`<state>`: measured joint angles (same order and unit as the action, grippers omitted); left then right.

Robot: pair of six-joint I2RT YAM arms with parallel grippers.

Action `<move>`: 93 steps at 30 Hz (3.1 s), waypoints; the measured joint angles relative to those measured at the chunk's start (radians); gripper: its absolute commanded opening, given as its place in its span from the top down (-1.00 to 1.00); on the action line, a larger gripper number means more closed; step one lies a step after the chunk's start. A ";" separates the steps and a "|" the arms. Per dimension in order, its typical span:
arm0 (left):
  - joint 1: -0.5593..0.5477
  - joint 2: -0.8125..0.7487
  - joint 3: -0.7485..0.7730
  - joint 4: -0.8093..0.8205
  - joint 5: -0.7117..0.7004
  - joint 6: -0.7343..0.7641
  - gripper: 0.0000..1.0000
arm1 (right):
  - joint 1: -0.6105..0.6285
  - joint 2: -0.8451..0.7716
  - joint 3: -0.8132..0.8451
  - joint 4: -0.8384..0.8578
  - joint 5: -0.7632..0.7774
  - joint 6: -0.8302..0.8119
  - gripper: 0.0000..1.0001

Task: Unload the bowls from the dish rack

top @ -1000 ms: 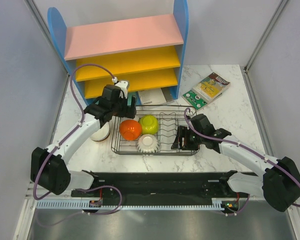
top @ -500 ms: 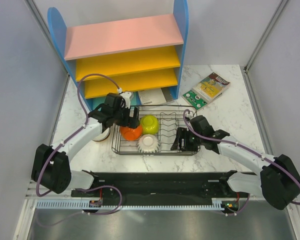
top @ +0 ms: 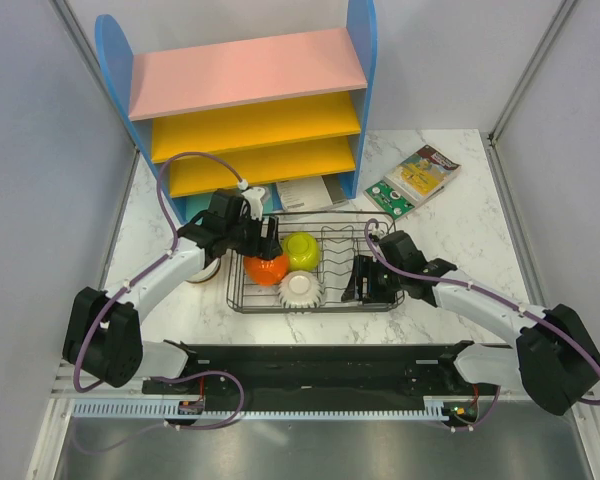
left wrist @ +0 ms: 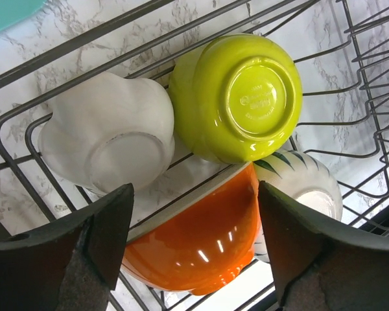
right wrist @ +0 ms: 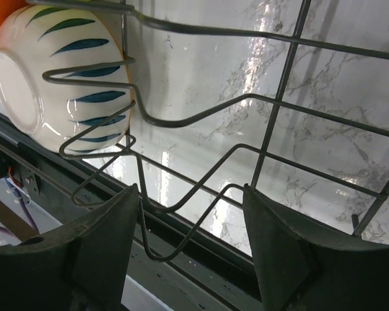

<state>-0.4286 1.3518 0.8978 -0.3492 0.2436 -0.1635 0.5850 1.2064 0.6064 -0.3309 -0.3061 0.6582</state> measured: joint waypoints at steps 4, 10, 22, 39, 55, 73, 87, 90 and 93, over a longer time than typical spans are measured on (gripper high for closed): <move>0.000 -0.001 -0.003 -0.013 0.019 0.000 -0.35 | 0.000 0.014 0.000 -0.004 0.011 -0.002 -0.47; 0.000 -0.003 0.000 -0.006 0.048 0.000 0.05 | 0.000 0.022 0.000 -0.006 0.016 -0.008 -0.47; -0.003 0.002 0.022 -0.035 0.080 0.000 0.43 | 0.000 0.022 0.000 -0.006 0.039 -0.007 -0.47; -0.006 0.016 0.055 -0.232 0.046 0.001 -0.46 | 0.000 0.021 0.000 -0.006 0.051 -0.007 -0.47; -0.006 -0.113 0.100 -0.310 -0.066 -0.004 -0.36 | 0.000 0.021 0.000 -0.006 0.052 -0.007 -0.48; -0.082 -0.064 0.130 -0.420 -0.023 -0.070 -0.36 | 0.000 0.023 0.000 -0.005 0.051 -0.007 -0.48; -0.180 0.035 0.132 -0.423 -0.047 -0.134 0.45 | 0.000 0.033 0.002 -0.005 0.048 -0.008 -0.48; -0.192 0.035 0.132 -0.423 -0.048 -0.155 0.94 | 0.000 0.033 0.002 -0.004 0.048 -0.008 -0.48; -0.206 0.037 0.133 -0.411 -0.040 -0.162 0.96 | 0.000 0.033 0.002 -0.001 0.045 -0.007 -0.48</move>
<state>-0.6346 1.3888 1.0306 -0.7601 0.2039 -0.3252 0.5850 1.2392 0.6083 -0.3317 -0.2607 0.6510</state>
